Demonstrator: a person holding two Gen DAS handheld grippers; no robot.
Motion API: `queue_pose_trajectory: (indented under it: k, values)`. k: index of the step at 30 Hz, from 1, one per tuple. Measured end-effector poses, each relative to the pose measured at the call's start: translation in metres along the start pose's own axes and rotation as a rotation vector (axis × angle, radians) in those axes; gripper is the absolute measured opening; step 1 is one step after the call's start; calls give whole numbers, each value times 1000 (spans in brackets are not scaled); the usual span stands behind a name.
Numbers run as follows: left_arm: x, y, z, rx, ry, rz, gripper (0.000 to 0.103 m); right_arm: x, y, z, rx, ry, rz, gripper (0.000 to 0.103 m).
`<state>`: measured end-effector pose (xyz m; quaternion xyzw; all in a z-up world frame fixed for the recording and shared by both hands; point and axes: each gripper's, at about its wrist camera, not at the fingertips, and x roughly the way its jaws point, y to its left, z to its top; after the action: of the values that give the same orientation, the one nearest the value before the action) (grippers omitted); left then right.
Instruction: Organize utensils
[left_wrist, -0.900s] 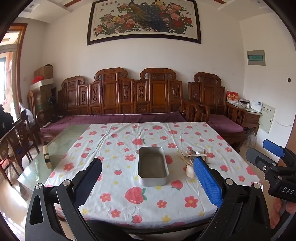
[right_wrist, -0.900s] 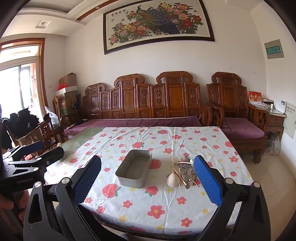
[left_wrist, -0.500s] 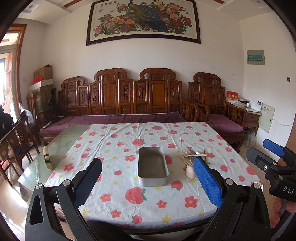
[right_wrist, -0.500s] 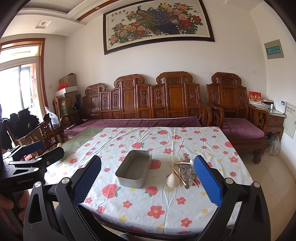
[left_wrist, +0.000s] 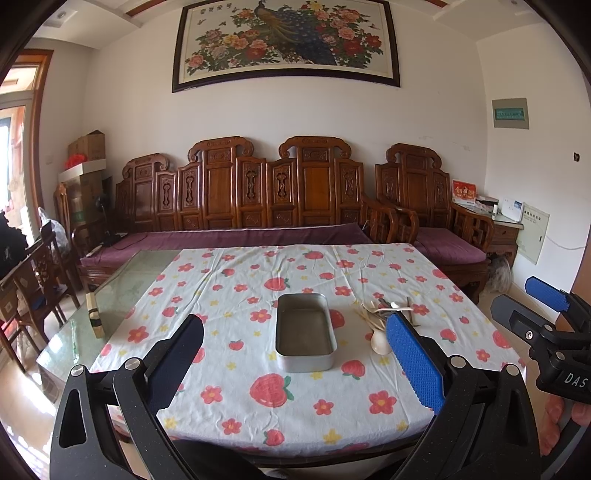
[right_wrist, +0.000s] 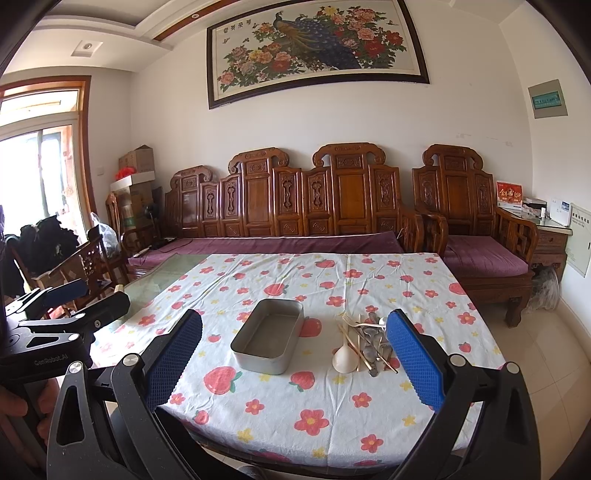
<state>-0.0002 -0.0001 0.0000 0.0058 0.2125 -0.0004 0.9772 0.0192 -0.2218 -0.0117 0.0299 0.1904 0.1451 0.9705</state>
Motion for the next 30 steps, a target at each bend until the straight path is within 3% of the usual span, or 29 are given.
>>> queue_pose_trajectory:
  k: [30]
  values:
    - [3, -1, 1, 2, -7, 0, 96, -2, -1, 1, 1, -2, 1, 100]
